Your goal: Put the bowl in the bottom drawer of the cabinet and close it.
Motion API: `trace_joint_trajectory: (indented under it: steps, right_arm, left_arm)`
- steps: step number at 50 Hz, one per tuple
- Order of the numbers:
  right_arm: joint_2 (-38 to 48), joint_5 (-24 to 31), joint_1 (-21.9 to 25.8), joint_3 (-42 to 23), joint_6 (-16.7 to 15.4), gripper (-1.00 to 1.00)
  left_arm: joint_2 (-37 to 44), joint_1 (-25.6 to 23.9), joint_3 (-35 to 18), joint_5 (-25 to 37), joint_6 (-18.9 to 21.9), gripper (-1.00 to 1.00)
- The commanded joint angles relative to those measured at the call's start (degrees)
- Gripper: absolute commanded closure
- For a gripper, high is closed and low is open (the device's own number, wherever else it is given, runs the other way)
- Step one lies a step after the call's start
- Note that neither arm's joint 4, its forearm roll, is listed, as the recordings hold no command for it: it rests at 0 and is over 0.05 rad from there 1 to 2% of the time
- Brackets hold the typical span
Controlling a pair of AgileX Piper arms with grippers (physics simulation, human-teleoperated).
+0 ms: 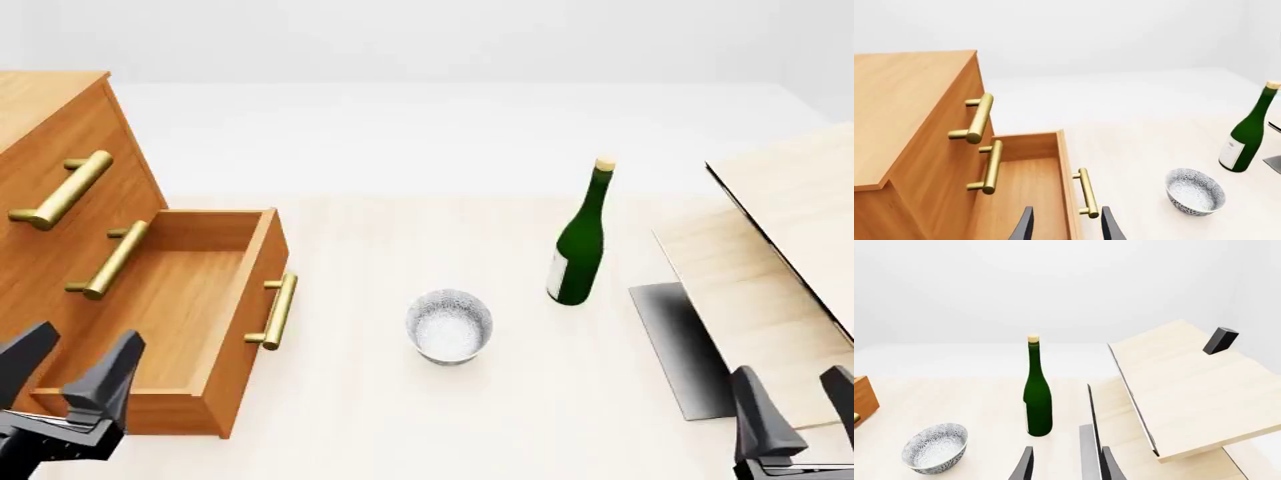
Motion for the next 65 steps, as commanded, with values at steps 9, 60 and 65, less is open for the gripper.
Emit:
trace_joint_trajectory:
  steps: [9, 60, 65]
  right_arm:
    - [0.0, 0.0, 0.0, 0.0, 0.0, -1.0]
    - [0.0, 0.0, 0.0, 0.0, 0.0, -1.0]
    - [0.0, 0.0, 0.0, 0.0, 0.0, -1.0]
  left_arm:
    - [7.2, -1.3, -5.2, 4.1, -0.6, -1.0]
    - [23.5, -3.9, -17.4, 12.5, -5.3, -1.0]
    - [24.8, -3.6, -17.4, 12.9, -5.7, -1.0]
